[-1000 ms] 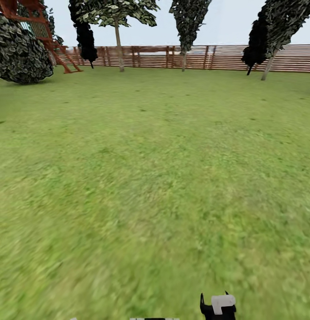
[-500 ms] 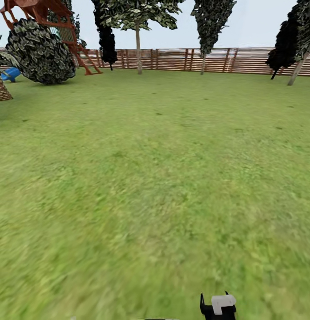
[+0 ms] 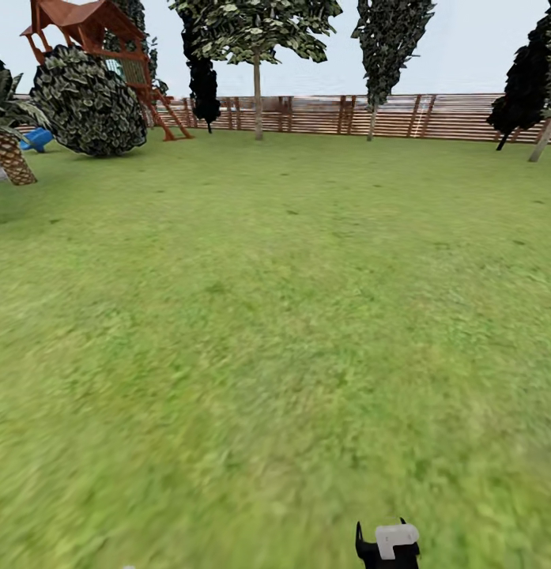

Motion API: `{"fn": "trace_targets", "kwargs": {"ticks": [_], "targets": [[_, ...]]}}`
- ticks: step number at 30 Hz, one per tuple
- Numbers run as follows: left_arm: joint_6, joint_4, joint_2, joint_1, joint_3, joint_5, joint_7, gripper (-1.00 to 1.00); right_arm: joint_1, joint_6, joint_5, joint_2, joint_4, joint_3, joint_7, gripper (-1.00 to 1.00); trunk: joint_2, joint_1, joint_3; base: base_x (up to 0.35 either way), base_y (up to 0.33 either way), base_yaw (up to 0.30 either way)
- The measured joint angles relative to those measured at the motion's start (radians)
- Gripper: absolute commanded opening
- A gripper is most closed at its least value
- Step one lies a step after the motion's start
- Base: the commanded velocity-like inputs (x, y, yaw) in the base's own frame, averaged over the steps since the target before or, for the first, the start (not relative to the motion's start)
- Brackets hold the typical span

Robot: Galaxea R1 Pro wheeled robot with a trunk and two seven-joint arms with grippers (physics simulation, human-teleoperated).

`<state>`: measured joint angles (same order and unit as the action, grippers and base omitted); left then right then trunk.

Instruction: In the garden, pick up the pesticide atomizer on the floor and spray pesticide onto both trees until each tree trunk is fully covered.

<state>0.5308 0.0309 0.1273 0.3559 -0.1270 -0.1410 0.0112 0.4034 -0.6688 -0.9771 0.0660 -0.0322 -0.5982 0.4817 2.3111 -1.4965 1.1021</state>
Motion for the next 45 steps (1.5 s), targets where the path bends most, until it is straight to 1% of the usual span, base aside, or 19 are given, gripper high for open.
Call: {"fn": "trace_targets", "kwargs": {"ticks": [21, 26, 28, 31, 32, 35, 45], "targets": [[0.000, 0.000, 0.002, 0.000, 0.000, -0.001, 0.003, -1.00, -0.005, 0.000, -0.001, 0.000, 0.000, 0.000, -0.002, 1.00, 0.000, 0.000, -0.032, 0.337, 0.000, 0.012], [0.001, 0.001, 0.000, 0.000, 0.001, -0.001, 0.003, -1.00, -0.004, 0.000, 0.006, -0.006, -0.005, -0.006, -0.001, 1.00, 0.000, 0.000, -0.040, 0.336, 0.000, 0.000], [0.002, 0.001, 0.000, 0.000, 0.001, -0.001, 0.003, -1.00, -0.004, 0.000, 0.006, -0.007, -0.006, -0.030, -0.001, 1.00, 0.000, 0.000, -0.043, 0.336, 0.000, 0.000], [0.002, 0.001, 0.000, 0.000, 0.001, -0.001, 0.003, -1.00, -0.004, 0.000, 0.005, -0.007, -0.004, -0.096, -0.003, 1.00, 0.000, 0.000, -0.048, 0.336, 0.000, 0.000], [0.002, 0.001, 0.000, 0.000, 0.001, -0.001, 0.003, -1.00, -0.004, 0.000, 0.005, -0.006, -0.003, -0.105, -0.003, 1.00, 0.000, 0.000, -0.049, 0.337, 0.000, 0.000], [0.003, 0.001, 0.000, 0.000, 0.001, -0.001, 0.003, -1.00, -0.004, 0.000, 0.005, -0.005, -0.003, -0.111, -0.003, 1.00, 0.000, 0.000, -0.054, 0.337, 0.000, 0.000], [0.003, 0.001, 0.000, 0.000, 0.001, -0.001, 0.003, -1.00, -0.004, 0.000, 0.003, -0.005, -0.003, -0.112, -0.003, 1.00, 0.000, 0.000, -0.070, 0.336, 0.000, 0.000]]}}
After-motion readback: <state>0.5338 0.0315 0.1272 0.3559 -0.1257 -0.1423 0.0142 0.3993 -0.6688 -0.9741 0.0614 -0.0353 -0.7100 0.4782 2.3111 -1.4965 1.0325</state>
